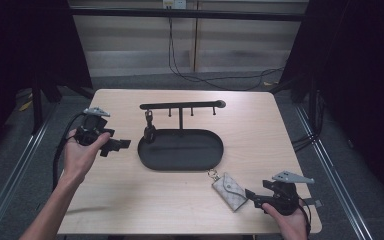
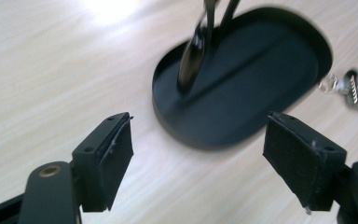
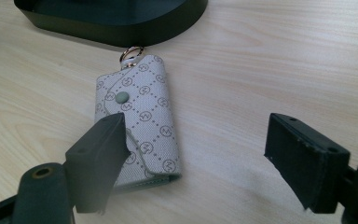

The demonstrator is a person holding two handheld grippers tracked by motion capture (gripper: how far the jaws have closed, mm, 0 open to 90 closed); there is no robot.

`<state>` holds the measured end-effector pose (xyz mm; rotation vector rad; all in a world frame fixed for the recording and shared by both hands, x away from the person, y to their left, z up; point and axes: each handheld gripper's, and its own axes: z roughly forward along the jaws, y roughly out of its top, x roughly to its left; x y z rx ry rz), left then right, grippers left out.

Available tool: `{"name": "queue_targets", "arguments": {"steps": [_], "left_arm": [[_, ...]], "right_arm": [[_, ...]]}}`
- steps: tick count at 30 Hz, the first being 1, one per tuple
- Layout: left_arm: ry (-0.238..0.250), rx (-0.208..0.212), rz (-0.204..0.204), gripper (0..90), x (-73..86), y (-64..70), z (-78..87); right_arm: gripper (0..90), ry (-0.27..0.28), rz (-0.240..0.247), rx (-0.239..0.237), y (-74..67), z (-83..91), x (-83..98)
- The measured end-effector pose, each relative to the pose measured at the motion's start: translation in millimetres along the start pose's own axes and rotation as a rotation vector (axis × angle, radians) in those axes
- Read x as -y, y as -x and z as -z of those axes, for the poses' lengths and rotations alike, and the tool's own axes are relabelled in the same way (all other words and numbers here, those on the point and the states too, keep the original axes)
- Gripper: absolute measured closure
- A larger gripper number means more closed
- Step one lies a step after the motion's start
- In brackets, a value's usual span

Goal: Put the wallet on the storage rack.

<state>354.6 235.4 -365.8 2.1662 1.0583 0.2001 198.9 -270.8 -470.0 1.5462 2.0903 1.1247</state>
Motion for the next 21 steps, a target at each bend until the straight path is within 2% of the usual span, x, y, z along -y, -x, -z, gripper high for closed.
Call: {"name": "queue_targets", "arguments": {"steps": [3,5,9,11,12,14,16,17,19,21], "left_arm": [[0.019,-0.019,-0.007,21.3,11.7,1.8,4.0],[0.022,-0.015,-0.008,20.3,19.1,3.1,5.6],[0.042,-0.053,-0.003,19.0,31.4,8.0,7.4],[0.058,-0.035,-0.002,19.5,38.1,10.0,7.7],[0.063,-0.037,-0.003,22.8,41.7,11.1,8.2],[0.060,-0.015,-0.011,24.0,49.4,12.7,8.1],[0.074,-0.013,-0.004,24.0,57.7,14.1,9.3],[0.085,0.006,0.003,24.0,61.4,14.1,10.5],[0.104,-0.005,-0.010,24.0,68.9,15.7,14.7],[0.109,0.027,-0.009,24.0,75.3,17.4,18.1]], "right_arm": [[20.4,0.004,-0.010,0.006,0.1,0.7,0.0],[20.4,0.005,-0.010,0.006,0.3,0.9,0.0],[20.4,0.006,-0.016,0.007,0.8,0.9,0.0],[20.4,0.007,-0.016,0.008,0.9,1.3,0.2],[20.5,0.009,-0.018,0.009,0.7,1.6,0.3],[20.8,0.013,-0.018,0.005,0.7,1.9,0.4],[20.6,0.018,-0.019,0.004,0.6,2.2,0.4],[20.4,0.021,-0.020,0.003,0.7,2.5,0.4],[20.4,0.023,-0.028,-0.003,1.7,2.9,0.2],[20.4,0.014,-0.032,-0.018,2.5,3.7,-0.5]]}}
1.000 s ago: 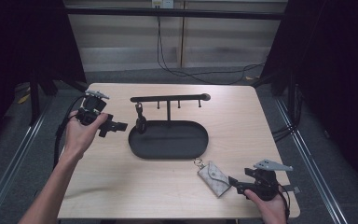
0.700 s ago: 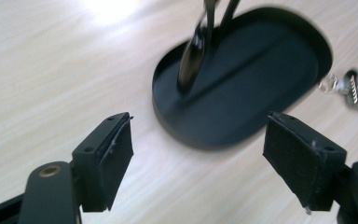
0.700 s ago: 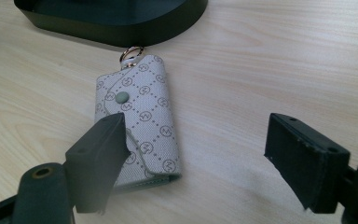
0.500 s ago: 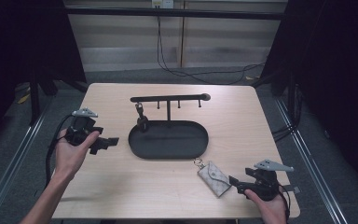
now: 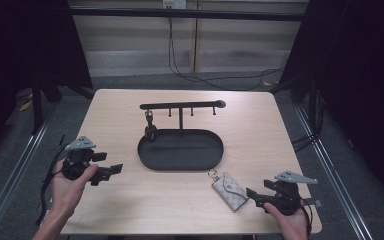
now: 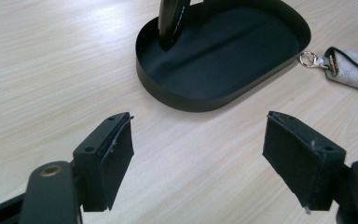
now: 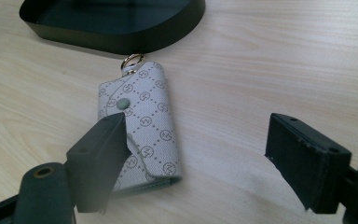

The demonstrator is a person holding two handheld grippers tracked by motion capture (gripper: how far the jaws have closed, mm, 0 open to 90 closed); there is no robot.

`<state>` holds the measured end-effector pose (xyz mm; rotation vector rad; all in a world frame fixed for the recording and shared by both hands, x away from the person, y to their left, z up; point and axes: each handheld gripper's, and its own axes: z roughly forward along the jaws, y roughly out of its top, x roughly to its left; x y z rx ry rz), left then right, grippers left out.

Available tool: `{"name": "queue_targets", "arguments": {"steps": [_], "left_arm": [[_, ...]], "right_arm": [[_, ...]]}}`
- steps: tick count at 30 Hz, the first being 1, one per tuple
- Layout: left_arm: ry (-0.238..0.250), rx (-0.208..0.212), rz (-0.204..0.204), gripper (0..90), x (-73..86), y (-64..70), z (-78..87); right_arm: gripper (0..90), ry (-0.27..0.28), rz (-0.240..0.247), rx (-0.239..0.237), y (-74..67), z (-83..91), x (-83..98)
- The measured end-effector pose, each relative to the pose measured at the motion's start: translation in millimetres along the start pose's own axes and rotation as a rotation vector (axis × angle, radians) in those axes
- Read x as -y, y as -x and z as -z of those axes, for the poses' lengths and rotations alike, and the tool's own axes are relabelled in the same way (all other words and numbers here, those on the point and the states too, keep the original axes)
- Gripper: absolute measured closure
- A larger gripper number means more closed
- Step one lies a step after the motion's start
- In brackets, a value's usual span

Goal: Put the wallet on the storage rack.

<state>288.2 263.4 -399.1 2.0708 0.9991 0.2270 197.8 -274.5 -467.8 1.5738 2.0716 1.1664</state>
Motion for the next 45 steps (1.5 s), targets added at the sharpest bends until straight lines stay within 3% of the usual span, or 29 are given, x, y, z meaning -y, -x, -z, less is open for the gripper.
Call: {"name": "queue_targets", "arguments": {"steps": [2,7,9,12,16,18,24,26,29,32,34,39,41,42,45], "left_arm": [[0.021,0.016,-0.007,25.5,7.3,4.5,3.9],[0.019,0.031,-0.036,25.5,22.9,18.8,6.6],[0.045,0.068,-0.024,25.3,31.3,21.7,8.7],[0.085,0.134,0.024,22.9,45.2,22.4,8.8],[0.078,0.123,0.023,22.9,53.7,24.9,6.9],[0.086,0.107,0.001,22.8,56.8,27.0,7.0],[0.049,0.082,-0.033,22.8,70.8,23.4,0.6],[0.049,0.076,-0.021,22.8,74.0,20.6,-0.8],[0.057,0.090,-0.012,22.8,75.3,19.3,-0.3],[0.066,0.105,-0.017,22.7,75.1,22.2,1.1],[0.106,0.106,-0.006,22.4,75.7,25.1,3.3],[0.094,0.129,-0.015,21.2,77.2,30.3,5.9],[0.073,0.127,-0.016,21.2,80.5,30.2,5.4],[0.071,0.125,-0.017,21.2,81.3,29.8,5.5],[0.086,0.120,-0.010,21.3,80.8,28.5,6.3]], "right_arm": [[20.3,-0.008,-0.007,-0.016,-0.1,-0.4,-0.9],[19.9,-0.001,-0.012,-0.042,0.4,-0.3,-2.3],[19.4,0.001,-0.022,-0.042,0.7,0.7,-3.0],[21.8,0.006,-0.035,-0.046,2.4,2.4,-4.3],[22.0,-0.005,-0.047,-0.064,1.4,2.8,-7.3],[25.5,-0.004,-0.042,-0.072,-0.5,2.8,-9.0],[31.4,-0.005,0.013,-0.083,-10.4,4.2,-20.2],[36.5,-0.024,0.015,-0.063,-14.4,2.7,-23.5],[36.8,-0.027,0.035,-0.067,-17.9,1.0,-27.5],[36.4,-0.053,0.048,-0.078,-19.9,-1.9,-35.1],[33.7,-0.092,0.045,-0.092,-20.3,-4.0,-41.1],[32.1,-0.138,0.032,-0.122,-20.6,-7.5,-51.2],[30.8,-0.195,0.040,-0.127,-23.2,-14.0,-52.8],[30.8,-0.195,0.040,-0.127,-23.2,-14.0,-52.8],[29.6,-0.258,0.049,-0.123,-26.1,-22.9,-54.8]]}}
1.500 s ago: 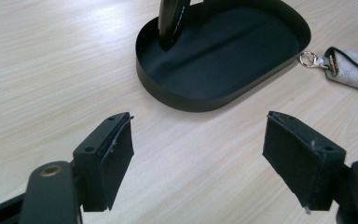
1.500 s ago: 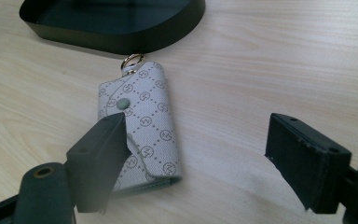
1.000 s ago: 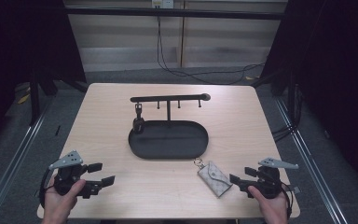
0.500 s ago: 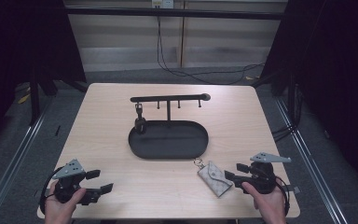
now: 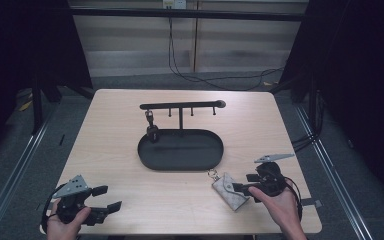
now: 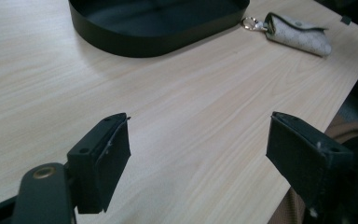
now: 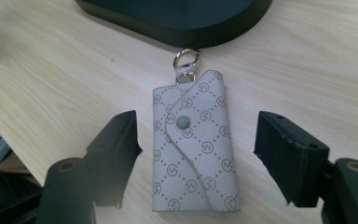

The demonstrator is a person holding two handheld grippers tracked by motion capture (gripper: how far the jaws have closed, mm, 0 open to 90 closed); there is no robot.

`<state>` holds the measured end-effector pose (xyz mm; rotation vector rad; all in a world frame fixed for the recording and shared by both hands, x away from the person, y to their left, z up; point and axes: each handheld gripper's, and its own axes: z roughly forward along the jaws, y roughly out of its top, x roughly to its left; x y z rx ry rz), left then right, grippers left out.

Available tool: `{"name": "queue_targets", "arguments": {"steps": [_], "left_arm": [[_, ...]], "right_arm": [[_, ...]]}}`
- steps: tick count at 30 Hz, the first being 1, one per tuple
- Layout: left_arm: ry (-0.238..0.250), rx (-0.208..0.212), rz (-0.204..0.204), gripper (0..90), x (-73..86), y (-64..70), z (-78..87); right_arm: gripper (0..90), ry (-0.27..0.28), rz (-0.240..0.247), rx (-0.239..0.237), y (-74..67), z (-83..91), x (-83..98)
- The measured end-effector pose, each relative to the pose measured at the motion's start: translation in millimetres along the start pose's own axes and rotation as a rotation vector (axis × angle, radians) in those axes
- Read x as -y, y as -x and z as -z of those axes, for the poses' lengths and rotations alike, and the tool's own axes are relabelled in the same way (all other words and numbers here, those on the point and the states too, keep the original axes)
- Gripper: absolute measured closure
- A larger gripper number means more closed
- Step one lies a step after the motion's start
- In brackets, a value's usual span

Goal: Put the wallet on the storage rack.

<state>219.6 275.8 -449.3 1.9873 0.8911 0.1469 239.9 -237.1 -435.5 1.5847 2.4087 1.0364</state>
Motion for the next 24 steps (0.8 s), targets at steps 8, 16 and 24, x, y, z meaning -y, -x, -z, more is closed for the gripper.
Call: {"name": "queue_targets", "arguments": {"steps": [8,16,24], "left_arm": [[-0.009,0.020,-0.014,21.2,-0.9,2.1,-1.9],[-0.020,0.003,-0.016,21.2,-0.6,-1.0,-2.9],[-0.038,0.004,-0.010,21.2,-0.2,-4.1,-4.6]], "right_arm": [[26.5,-0.094,0.024,0.013,-2.3,-11.2,-12.8],[29.2,-0.211,0.061,0.013,-7.5,-22.8,-24.2],[28.2,-0.290,0.096,0.029,-10.6,-36.5,-33.3]]}}
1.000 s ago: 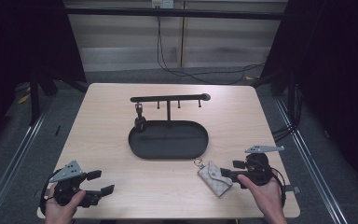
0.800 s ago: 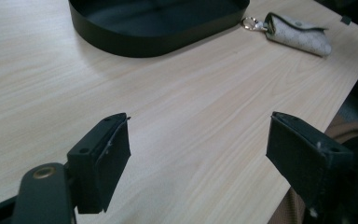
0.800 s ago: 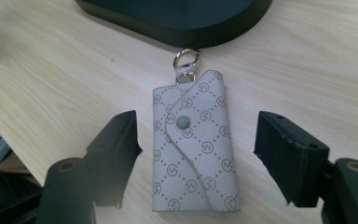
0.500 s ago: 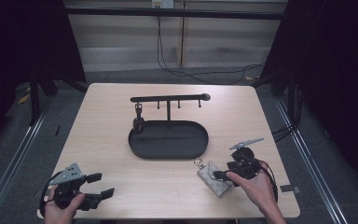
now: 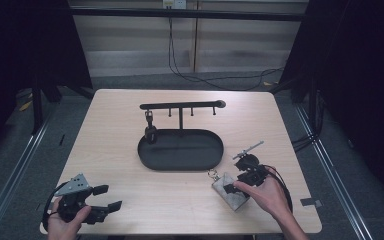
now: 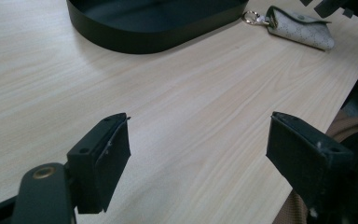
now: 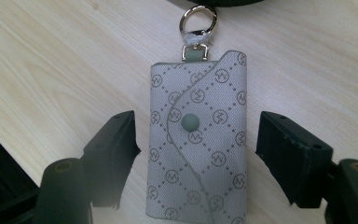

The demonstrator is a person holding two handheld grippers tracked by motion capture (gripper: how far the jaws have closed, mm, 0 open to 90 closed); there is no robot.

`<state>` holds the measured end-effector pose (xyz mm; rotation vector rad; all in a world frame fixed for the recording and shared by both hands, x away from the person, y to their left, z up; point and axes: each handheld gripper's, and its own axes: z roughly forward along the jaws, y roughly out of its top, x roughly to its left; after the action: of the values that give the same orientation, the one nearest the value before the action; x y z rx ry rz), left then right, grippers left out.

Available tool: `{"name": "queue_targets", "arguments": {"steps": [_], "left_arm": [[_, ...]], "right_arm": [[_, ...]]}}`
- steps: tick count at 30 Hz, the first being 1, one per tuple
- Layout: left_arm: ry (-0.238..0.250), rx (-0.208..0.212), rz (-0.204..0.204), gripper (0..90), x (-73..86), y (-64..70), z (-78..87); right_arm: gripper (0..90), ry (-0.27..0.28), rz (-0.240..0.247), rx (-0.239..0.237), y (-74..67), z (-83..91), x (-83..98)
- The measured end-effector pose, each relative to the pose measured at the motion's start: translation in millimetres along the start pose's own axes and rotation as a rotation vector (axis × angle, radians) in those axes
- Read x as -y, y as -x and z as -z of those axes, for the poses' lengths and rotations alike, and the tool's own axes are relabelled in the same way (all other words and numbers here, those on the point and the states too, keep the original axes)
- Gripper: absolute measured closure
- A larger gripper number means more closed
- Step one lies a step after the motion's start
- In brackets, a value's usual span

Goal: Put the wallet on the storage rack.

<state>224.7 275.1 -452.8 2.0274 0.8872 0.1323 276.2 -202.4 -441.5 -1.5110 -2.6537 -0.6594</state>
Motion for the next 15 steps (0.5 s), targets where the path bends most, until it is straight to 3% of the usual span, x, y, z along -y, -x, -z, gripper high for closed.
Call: {"name": "queue_targets", "arguments": {"steps": [7,15], "left_arm": [[0.007,0.015,0.003,21.2,-0.4,1.8,0.5],[0.014,0.004,0.004,21.2,-0.1,0.2,2.0]], "right_arm": [[28.2,-0.033,0.018,0.006,-0.2,-9.3,-7.8],[28.2,-0.080,0.022,0.036,-0.9,-19.1,-13.1]]}}
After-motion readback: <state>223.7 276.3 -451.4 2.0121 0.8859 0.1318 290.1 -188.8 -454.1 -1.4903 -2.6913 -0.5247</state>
